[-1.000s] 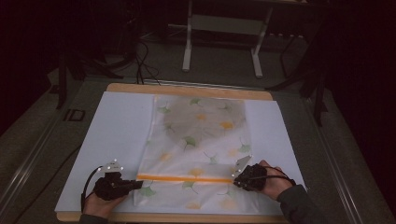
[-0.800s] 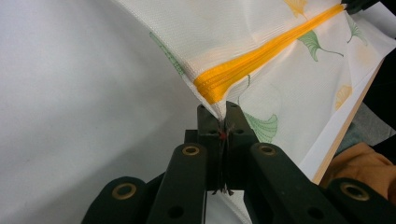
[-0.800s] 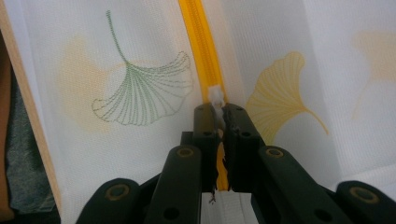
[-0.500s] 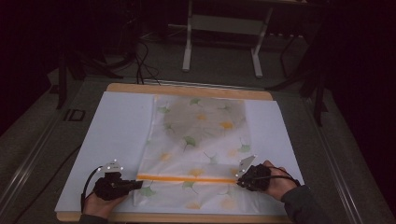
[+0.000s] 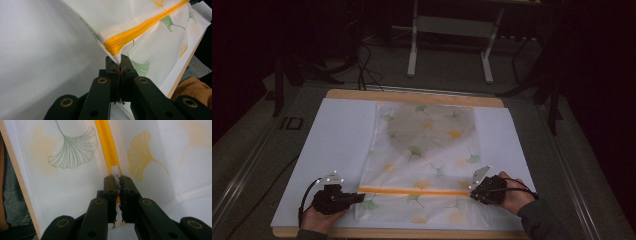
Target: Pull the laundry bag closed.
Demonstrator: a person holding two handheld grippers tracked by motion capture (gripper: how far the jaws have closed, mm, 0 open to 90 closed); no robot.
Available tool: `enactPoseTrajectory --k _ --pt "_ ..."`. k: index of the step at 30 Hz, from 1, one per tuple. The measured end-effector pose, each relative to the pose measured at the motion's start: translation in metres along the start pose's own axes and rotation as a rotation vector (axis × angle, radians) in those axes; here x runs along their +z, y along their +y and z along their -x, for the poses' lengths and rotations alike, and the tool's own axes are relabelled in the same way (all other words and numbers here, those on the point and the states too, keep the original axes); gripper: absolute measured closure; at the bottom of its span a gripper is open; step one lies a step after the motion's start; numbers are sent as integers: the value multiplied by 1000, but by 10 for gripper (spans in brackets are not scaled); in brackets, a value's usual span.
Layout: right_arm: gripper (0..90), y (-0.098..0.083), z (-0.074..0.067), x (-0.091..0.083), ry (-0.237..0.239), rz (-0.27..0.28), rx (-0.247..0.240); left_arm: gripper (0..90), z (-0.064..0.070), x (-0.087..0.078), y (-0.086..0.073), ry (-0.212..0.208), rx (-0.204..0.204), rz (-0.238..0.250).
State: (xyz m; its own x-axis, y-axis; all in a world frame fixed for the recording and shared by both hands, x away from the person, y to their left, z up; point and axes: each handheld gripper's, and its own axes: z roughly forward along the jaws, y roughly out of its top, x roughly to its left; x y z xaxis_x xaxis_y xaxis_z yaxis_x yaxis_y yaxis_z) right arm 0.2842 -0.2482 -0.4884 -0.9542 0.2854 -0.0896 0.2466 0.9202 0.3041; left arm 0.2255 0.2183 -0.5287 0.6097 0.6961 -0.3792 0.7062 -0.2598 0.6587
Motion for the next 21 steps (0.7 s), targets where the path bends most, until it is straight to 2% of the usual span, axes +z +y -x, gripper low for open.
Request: enactPoseTrajectory --k 18,21 --pt "844 -22 6 -10 -6 -38 32 883 -1 0 -1 -7 -4 -5" --pt "844 -27 8 -9 7 -18 46 883 -1 1 -1 -15 -4 -18"
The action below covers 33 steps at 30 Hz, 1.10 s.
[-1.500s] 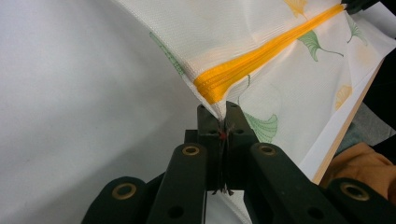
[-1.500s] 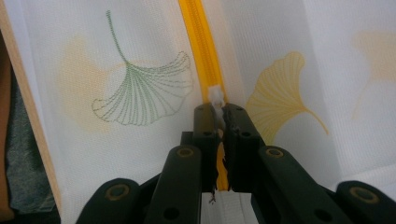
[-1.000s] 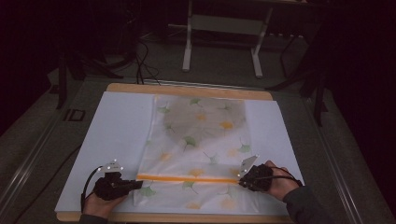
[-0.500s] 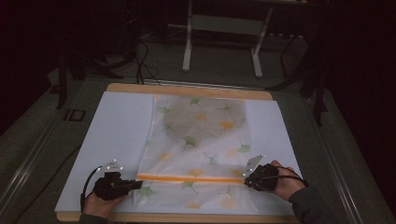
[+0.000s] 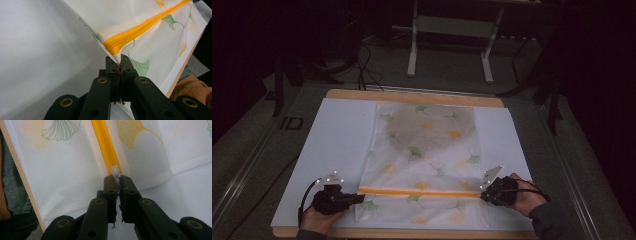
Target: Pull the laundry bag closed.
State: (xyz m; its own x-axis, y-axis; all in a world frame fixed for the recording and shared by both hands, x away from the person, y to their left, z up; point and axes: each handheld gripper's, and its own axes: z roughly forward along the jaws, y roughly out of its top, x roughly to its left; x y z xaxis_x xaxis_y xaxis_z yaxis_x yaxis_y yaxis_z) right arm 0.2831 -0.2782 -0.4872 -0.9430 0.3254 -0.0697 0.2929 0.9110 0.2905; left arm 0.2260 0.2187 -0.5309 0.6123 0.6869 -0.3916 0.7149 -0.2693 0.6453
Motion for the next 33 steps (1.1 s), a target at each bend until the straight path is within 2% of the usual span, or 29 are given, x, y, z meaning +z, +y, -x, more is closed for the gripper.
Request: enactPoseTrajectory --k 9,12,16,19,22,27,30,33 --pt "840 -7 0 6 6 26 26 876 2 3 -2 2 5 -22" --pt "829 -10 -1 9 1 43 37 800 3 3 -3 -3 11 -36" --pt "737 -14 -1 7 13 77 61 713 1 -3 -3 19 4 -5" --pt "687 -18 0 5 4 103 86 686 1 -9 -3 41 2 30" --pt "638 -21 1 3 6 164 121 656 0 -13 -2 59 9 52" --pt "581 -25 3 -1 -28 272 182 655 -1 -18 -3 102 3 86" --pt "563 -28 4 -1 -80 336 234 653 -1 -21 -3 129 6 108" --pt "557 -31 6 0 -107 381 287 653 -2 -23 -2 162 14 119"
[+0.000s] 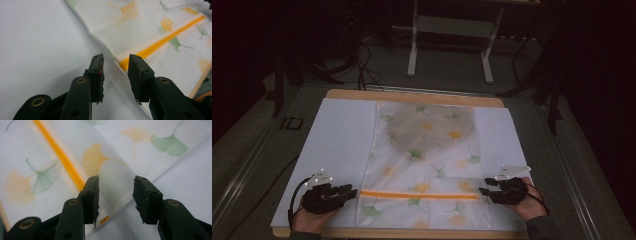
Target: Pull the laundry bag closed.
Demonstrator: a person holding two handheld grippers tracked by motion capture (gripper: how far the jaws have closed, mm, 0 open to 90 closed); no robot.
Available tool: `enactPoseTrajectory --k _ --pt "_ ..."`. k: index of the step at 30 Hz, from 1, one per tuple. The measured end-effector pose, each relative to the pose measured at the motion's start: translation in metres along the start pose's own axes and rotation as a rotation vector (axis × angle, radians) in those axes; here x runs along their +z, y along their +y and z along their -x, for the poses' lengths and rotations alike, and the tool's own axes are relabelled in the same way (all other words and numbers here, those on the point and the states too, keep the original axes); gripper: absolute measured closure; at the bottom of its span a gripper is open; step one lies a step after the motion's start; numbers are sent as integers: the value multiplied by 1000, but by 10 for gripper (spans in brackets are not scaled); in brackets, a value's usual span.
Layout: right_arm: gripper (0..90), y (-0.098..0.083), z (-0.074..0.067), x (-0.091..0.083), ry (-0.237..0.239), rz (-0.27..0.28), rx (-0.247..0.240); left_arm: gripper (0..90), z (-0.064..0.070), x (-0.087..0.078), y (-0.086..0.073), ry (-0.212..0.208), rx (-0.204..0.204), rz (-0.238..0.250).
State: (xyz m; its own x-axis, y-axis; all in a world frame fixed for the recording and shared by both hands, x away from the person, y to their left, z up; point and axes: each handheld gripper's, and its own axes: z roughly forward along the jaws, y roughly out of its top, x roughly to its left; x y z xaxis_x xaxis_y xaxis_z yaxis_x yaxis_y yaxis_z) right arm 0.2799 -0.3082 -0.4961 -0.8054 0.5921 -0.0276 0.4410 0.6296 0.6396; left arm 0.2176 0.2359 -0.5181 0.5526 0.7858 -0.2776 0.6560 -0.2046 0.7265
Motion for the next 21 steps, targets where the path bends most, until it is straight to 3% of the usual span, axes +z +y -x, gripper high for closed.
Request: enactPoseTrajectory --k 7,13,16,21 --pt "552 -7 2 6 -40 51 112 639 -1 2 0 69 20 9" --pt "537 -17 1 9 -83 98 179 625 -3 5 0 130 31 31" --pt "532 -19 2 11 -114 91 198 607 -7 8 -1 198 28 53" --pt "521 -24 8 13 -140 110 284 516 -19 13 -2 350 -30 60"
